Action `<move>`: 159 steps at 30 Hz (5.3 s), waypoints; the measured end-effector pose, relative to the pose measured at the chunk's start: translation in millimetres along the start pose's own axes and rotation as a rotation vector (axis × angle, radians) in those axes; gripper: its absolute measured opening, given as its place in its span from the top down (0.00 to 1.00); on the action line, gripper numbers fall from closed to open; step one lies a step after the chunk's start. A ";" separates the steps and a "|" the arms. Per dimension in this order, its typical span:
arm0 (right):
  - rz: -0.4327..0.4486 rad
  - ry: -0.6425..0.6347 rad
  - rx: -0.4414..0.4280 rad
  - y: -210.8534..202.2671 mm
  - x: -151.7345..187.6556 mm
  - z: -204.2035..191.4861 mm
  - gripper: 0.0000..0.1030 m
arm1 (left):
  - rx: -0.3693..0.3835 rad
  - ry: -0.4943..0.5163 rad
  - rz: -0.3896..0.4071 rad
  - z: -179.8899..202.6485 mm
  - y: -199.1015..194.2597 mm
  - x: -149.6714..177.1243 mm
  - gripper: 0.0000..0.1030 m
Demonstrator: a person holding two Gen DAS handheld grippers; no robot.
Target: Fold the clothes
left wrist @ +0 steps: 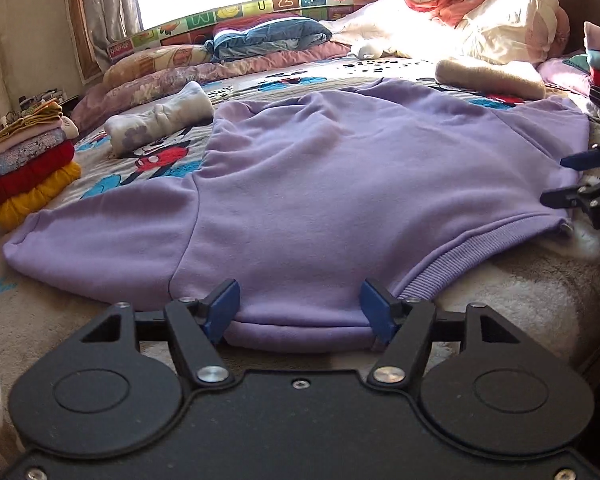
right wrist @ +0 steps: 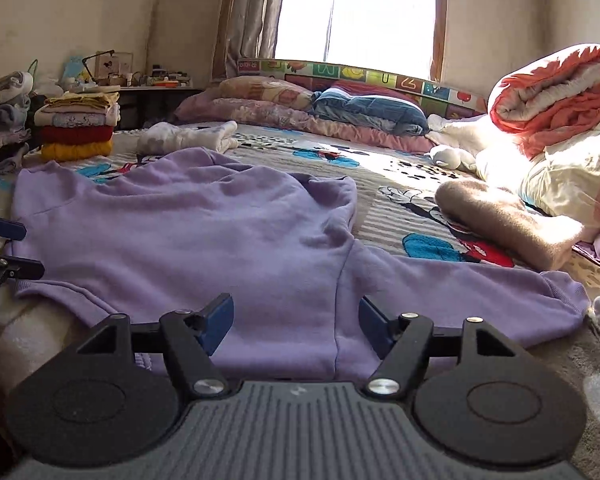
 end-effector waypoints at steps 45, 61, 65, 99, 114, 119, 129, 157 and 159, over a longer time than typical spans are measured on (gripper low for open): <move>0.024 0.558 -0.034 30.4 -0.9 58.2 0.21 | 0.436 -1.302 0.084 -227.3 83.0 -23.6 0.20; 0.034 0.059 -0.194 35.9 -32.2 -40.5 0.22 | 0.175 -1.097 -0.055 -191.1 26.7 -15.1 0.30; -0.056 -0.080 -0.281 35.3 -24.5 -82.7 0.22 | 0.114 -0.999 -0.136 -164.9 11.6 -20.7 0.34; 0.059 0.279 -0.207 8.9 -32.8 -0.2 0.21 | 0.199 -0.622 0.075 -78.8 1.6 -95.6 0.20; 0.017 0.633 -0.315 108.9 -104.0 129.8 0.20 | 0.140 -0.404 -0.063 -147.0 113.6 -202.9 0.20; -0.032 0.722 -0.349 163.6 -124.8 164.1 0.21 | 0.180 -0.475 -0.118 -174.5 164.3 -219.1 0.21; -0.139 0.821 -0.368 266.6 -142.1 190.3 0.24 | 0.273 -0.518 -0.255 -184.3 257.2 -233.9 0.22; -0.031 0.860 -0.547 298.6 -139.4 199.2 0.85 | 0.529 -0.393 -0.018 -161.0 255.4 -246.7 0.91; 0.092 0.843 -0.573 280.3 -139.3 208.4 0.86 | 0.549 -0.393 0.059 -166.5 250.7 -240.6 0.91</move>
Point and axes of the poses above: each gripper's, at about its wrist camera, not at the fingertips, and y roughly the way its jaws point, z to its right, x to its underside, the point moved 1 cm from there along y, roughly the way its jaws point, and after that the axes turned 1 degree about -x, right-handed, at the moved point
